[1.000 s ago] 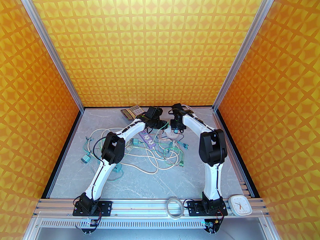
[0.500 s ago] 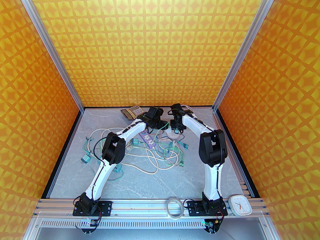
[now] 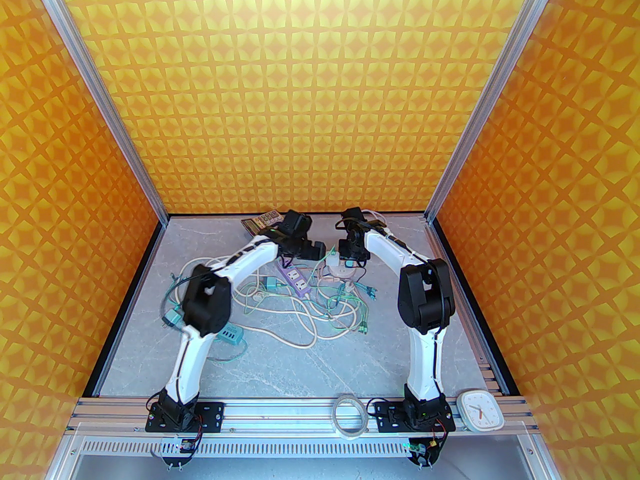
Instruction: Pull the plug off the socket
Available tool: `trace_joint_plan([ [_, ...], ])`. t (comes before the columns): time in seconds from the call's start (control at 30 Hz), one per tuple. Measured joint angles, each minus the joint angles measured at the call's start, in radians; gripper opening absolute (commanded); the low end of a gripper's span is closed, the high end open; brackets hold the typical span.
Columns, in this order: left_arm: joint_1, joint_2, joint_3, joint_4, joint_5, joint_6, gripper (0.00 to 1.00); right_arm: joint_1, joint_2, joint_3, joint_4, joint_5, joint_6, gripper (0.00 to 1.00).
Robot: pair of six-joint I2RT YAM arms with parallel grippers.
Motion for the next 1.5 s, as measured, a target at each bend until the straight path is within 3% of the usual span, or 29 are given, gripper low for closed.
trace_joint_plan([
  [0.13,-0.029,-0.171,-0.167,0.127,-0.047,-0.022,0.78,-0.005,0.000,0.000,0.000,-0.015,0.008,0.33],
  [0.2,-0.066,-0.239,-0.264,0.204,-0.081,-0.032,0.63,-0.006,0.000,0.000,0.000,-0.019,0.011,0.33],
  [0.23,-0.094,-0.272,-0.326,0.253,-0.101,-0.041,0.60,-0.006,0.000,0.000,0.000,-0.023,0.012,0.33],
  [0.33,-0.177,-0.320,-0.480,0.378,-0.137,-0.060,0.37,-0.006,0.000,0.000,0.000,-0.025,0.019,0.33],
  [0.4,-0.230,-0.316,-0.547,0.447,-0.146,-0.076,0.06,-0.006,0.000,0.000,0.000,-0.027,0.019,0.33],
  [0.43,-0.256,-0.303,-0.568,0.473,-0.150,-0.084,0.00,-0.006,0.000,0.000,0.000,-0.027,0.019,0.33],
  [0.7,-0.305,-0.114,-0.556,0.677,-0.163,-0.201,0.00,-0.006,0.000,-0.003,0.003,-0.027,0.025,0.32],
  [1.13,-0.232,0.121,-0.418,0.885,-0.166,-0.607,0.00,-0.007,-0.015,-0.032,0.033,-0.029,0.037,0.32],
  [1.5,-0.186,0.209,-0.325,0.925,-0.153,-0.833,0.00,-0.010,-0.018,-0.040,0.043,-0.034,0.039,0.32],
])
